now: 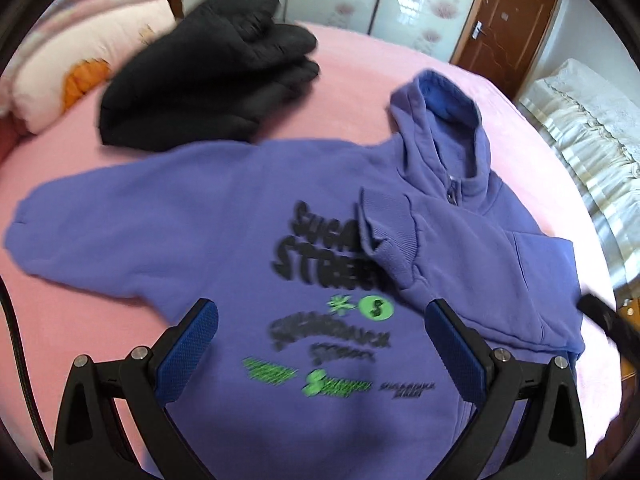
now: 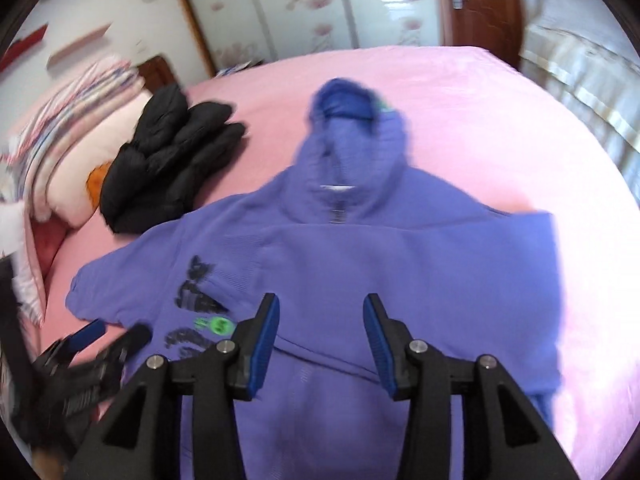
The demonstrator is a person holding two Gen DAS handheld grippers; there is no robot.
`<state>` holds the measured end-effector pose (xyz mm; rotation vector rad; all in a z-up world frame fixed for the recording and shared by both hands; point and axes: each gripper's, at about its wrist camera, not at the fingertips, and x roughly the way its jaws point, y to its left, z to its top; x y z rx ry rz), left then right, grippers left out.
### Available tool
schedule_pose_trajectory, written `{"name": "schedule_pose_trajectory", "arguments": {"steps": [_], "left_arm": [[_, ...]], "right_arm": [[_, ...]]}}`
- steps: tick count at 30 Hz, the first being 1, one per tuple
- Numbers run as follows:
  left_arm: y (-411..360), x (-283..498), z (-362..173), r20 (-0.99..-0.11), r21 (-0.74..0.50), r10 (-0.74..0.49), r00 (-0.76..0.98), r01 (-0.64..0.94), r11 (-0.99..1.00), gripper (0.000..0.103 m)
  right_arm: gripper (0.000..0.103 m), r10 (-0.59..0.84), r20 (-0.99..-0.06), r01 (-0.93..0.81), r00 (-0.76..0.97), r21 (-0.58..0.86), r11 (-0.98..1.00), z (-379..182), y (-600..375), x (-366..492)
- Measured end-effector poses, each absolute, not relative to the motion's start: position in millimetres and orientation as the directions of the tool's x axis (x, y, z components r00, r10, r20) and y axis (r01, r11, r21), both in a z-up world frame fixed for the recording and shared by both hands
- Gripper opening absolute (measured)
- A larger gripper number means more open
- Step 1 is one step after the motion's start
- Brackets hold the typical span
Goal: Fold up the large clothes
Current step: 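Fold the held sleeve across the hoodie chest with the right tool, then grasp the folded cuff with the left tool, adjust it, release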
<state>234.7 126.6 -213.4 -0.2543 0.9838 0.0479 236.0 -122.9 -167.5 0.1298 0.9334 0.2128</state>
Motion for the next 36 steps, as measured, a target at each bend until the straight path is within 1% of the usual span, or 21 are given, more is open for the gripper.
{"name": "schedule_pose_trajectory", "arguments": {"steps": [1,6,8,10,11,12,13,14,15,18,21,25,28,31,33,34,35,36], "left_arm": [[124.4,241.2,-219.7,-0.833,-0.209,-0.094,0.545,-0.153,0.966,0.102],[116.0,269.2,-243.9,-0.839,-0.315,-0.194,0.508,-0.163,0.935,0.086],[110.3,275.7,-247.3,-0.836,-0.333,-0.212,0.506,-0.16,0.929,0.084],[102.4,283.2,-249.3,-0.834,-0.333,-0.222,0.505,-0.14,0.932,0.079],[98.0,287.9,-250.8,-0.837,-0.328,-0.224,0.499,-0.13,0.936,0.069],[93.0,293.7,-253.6,-0.845,-0.323,-0.227,0.484,-0.124,0.938,0.055],[88.0,299.9,-256.6,-0.855,-0.318,-0.232,0.463,-0.118,0.941,0.044],[86.6,303.5,-258.4,-0.863,-0.316,-0.237,0.447,-0.11,0.942,0.025],[82.7,307.8,-259.5,-0.869,-0.31,-0.237,0.434,-0.103,0.945,0.011],[70.5,314.5,-249.7,-0.871,-0.248,-0.192,0.452,-0.068,0.966,0.008],[61.9,315.6,-227.9,-0.838,-0.207,-0.16,0.522,-0.032,0.978,0.007],[72.3,312.0,-207.0,-0.784,-0.217,-0.138,0.605,-0.06,0.974,0.007],[81.2,313.1,-221.7,-0.803,-0.196,-0.11,0.586,-0.086,0.977,0.007],[84.5,319.1,-258.1,-0.856,-0.154,-0.089,0.51,-0.087,0.984,0.008],[83.8,316.2,-266.2,-0.852,-0.15,-0.091,0.516,-0.074,0.986,0.012],[84.9,313.8,-262.1,-0.849,-0.148,-0.091,0.521,-0.07,0.987,0.014],[86.2,311.2,-259.1,-0.85,-0.151,-0.094,0.518,-0.068,0.986,0.019],[87.2,308.7,-251.9,-0.855,-0.145,-0.089,0.511,-0.07,0.987,0.026]], "right_arm": [[0.046,0.221,-0.784,-0.108,0.58,0.195,0.975,-169.3,-133.2,229.8],[0.046,0.1,-0.817,-0.014,0.569,0.111,0.994,-194.6,-187.5,190.5],[0.046,0.071,-0.833,0.009,0.549,0.091,0.996,-205.7,-204.7,180.9],[0.046,0.038,-0.846,0.035,0.532,0.067,0.997,-215.5,-221.4,173.0],[0.046,0.029,-0.85,0.047,0.526,0.063,0.997,-219.3,-228.8,170.7],[0.046,0.024,-0.851,0.057,0.524,0.063,0.996,-221.8,-235.1,169.0],[0.046,0.009,-0.853,0.076,0.521,0.057,0.995,-224.7,-243.4,167.2],[0.046,-0.001,-0.856,0.093,0.517,0.055,0.994,-228.0,-249.3,168.5],[0.046,-0.003,-0.859,0.109,0.511,0.062,0.992,-231.6,-256.1,170.7],[0.046,0.002,-0.865,0.135,0.502,0.081,0.987,-241.2,-269.2,178.1],[0.046,-0.002,-0.865,0.151,0.501,0.085,0.985,-248.9,-278.0,185.8],[0.046,-0.001,-0.86,0.17,0.51,0.099,0.981,-252.3,-283.5,193.4],[0.046,-0.04,-0.865,0.208,0.5,0.075,0.975,-253.8,-288.3,198.9],[0.046,-0.058,-0.877,0.231,0.478,0.062,0.971,-259.9,-291.6,202.4],[0.046,-0.062,-0.878,0.239,0.475,0.061,0.969,-260.6,-292.8,201.3],[0.046,-0.06,-0.88,0.239,0.472,0.061,0.969,-259.1,-292.9,200.7],[0.046,-0.06,-0.882,0.236,0.467,0.059,0.97,-256.4,-292.9,199.8],[0.046,-0.06,-0.886,0.232,0.46,0.055,0.971,-252.4,-292.9,198.5]]}}
